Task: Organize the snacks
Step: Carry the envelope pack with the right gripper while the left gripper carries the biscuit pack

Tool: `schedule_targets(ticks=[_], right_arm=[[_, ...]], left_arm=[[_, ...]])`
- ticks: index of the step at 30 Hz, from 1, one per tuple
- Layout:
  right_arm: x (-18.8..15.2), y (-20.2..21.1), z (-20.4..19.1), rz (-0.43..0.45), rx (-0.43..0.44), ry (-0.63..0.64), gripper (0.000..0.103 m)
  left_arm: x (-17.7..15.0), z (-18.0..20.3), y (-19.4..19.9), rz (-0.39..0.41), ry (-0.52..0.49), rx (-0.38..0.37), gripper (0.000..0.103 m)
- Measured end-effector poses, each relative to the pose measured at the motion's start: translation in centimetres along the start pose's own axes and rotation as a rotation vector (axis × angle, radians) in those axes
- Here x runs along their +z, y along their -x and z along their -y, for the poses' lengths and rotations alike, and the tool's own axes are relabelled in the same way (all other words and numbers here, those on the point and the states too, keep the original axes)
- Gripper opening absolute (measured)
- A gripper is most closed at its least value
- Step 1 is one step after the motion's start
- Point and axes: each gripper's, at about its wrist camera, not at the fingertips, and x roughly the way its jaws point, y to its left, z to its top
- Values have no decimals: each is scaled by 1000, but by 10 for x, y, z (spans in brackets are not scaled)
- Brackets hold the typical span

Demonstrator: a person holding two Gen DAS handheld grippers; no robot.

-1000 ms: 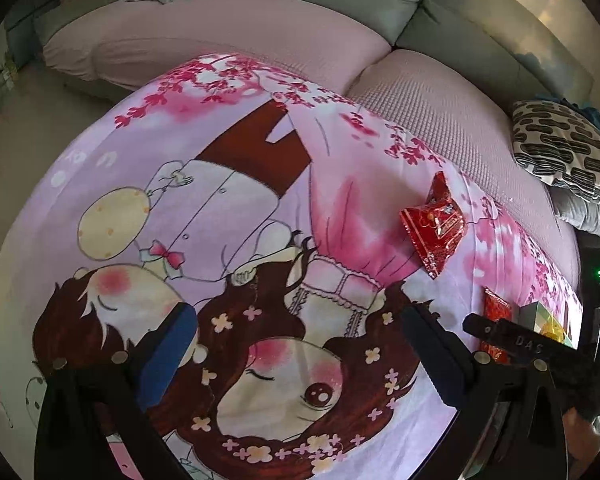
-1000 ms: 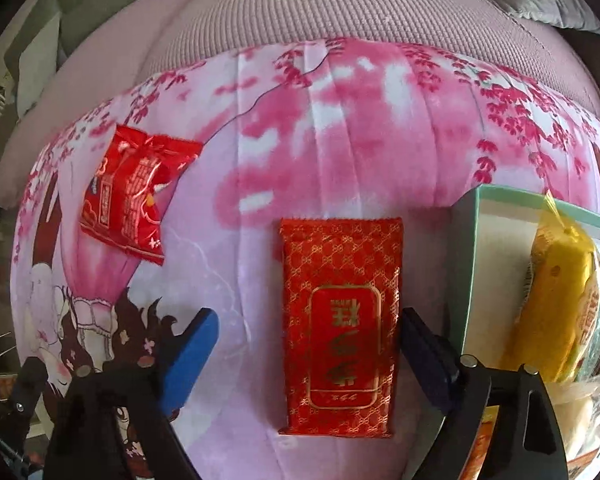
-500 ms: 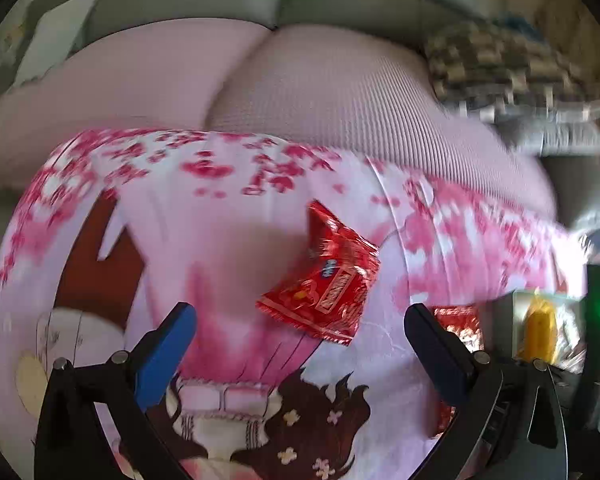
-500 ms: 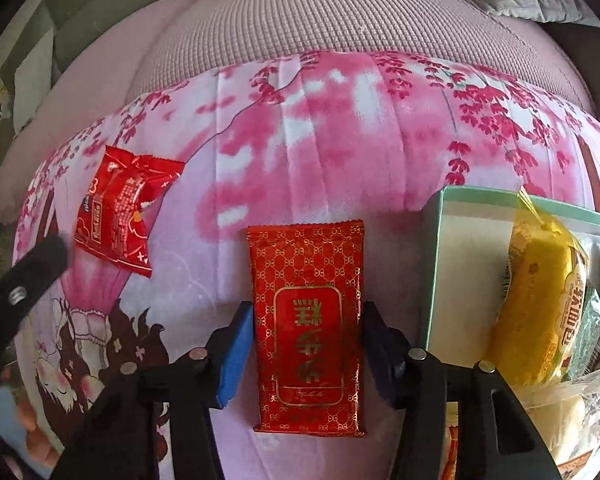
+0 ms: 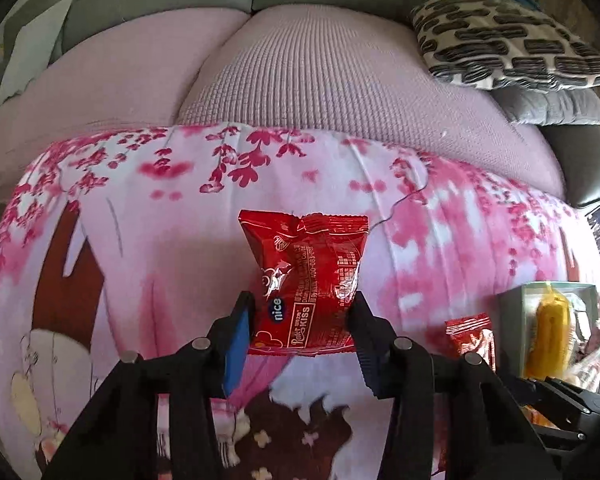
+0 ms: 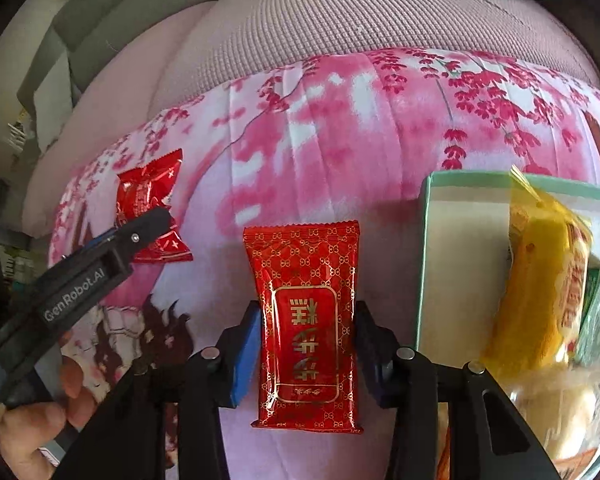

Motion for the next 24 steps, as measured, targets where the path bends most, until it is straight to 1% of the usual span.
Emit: schedule_targets(ticks=[4, 8, 10, 13, 15, 18, 19, 21, 24], right_arm=[[-14, 24, 3, 26, 64, -12, 47], [-39, 65, 3, 86, 150, -15, 47], [-53, 86, 5, 125, 174, -8, 47], [-83, 113, 12, 181, 185, -25, 47], [-97, 130, 29, 218, 181, -55, 47], [-119, 155, 59, 283, 119, -99, 47], [-127, 163, 75, 306, 109, -124, 47], [-138, 171, 93, 332, 97, -162, 47], [-152, 179, 118, 363, 46, -216, 47]], left_arm=[[-13, 3, 33, 55, 39, -44, 48], [-37, 12, 77, 136, 73, -82, 48], [-49, 16, 92, 163, 86, -101, 48], [-73, 30, 110, 192, 92, -138, 48], [-89, 46, 117, 202, 80, -171, 48], [-108, 72, 129, 206, 43, -224, 48], [-112, 80, 132, 210, 34, -232, 48], [-122, 97, 136, 220, 10, -251, 48], [-136, 126, 134, 211, -52, -271, 48]])
